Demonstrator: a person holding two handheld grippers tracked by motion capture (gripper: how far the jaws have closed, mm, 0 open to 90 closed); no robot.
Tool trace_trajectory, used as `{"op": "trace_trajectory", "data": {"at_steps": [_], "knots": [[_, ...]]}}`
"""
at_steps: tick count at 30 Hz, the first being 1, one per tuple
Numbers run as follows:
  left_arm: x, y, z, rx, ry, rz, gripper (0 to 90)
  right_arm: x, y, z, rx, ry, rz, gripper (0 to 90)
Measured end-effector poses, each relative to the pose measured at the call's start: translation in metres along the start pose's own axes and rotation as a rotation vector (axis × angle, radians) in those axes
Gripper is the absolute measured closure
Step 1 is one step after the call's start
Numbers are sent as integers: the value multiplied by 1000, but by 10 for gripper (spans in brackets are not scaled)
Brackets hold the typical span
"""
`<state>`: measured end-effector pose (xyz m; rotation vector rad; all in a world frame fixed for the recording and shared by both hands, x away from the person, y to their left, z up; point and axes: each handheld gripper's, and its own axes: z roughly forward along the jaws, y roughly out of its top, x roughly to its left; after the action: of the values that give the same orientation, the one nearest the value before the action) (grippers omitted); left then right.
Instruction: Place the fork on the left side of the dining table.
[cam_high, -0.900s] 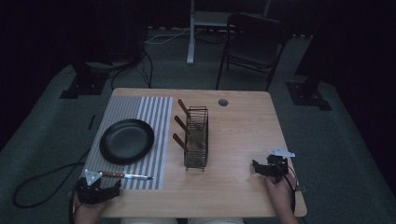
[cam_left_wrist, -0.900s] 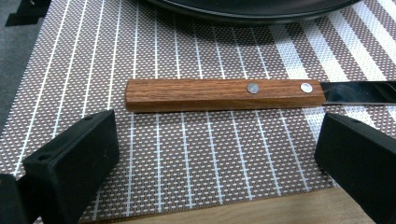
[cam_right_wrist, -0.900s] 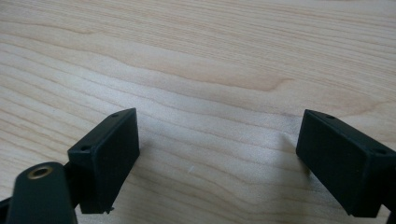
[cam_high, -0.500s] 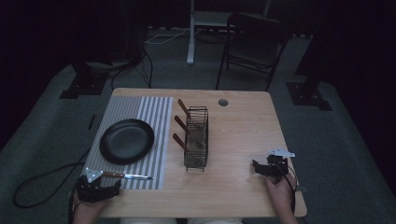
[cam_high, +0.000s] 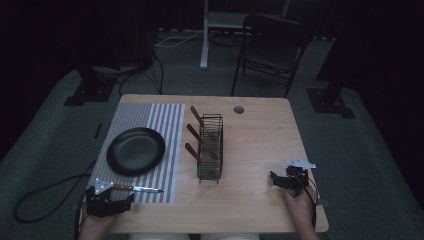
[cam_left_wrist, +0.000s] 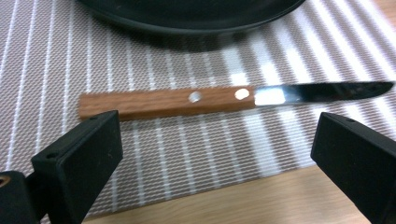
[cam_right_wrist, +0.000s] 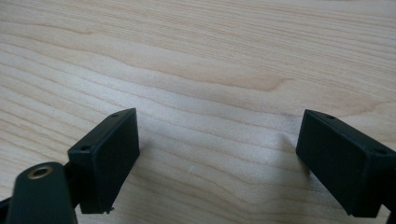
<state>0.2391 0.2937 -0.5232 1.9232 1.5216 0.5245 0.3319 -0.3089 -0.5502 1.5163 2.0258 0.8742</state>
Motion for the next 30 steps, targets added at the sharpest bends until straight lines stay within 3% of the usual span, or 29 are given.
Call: {"op": "trace_trajectory", "data": {"at_steps": [5, 12, 17, 27, 30], "knots": [[-20, 18, -5, -16, -45, 66, 37, 0, 0, 0, 0, 0, 1, 129], [-47, 42, -7, -37, -119, 124, 37, 0, 0, 0, 0, 0, 1, 130], [-57, 53, -7, -60, -144, 134, 37, 0, 0, 0, 1, 0, 0, 130], [-86, 78, -7, -81, -204, 209, 38, 0, 0, 0, 0, 0, -1, 130], [-93, 85, -7, -92, -215, 215, 38, 0, 0, 0, -1, 0, -1, 130]]}}
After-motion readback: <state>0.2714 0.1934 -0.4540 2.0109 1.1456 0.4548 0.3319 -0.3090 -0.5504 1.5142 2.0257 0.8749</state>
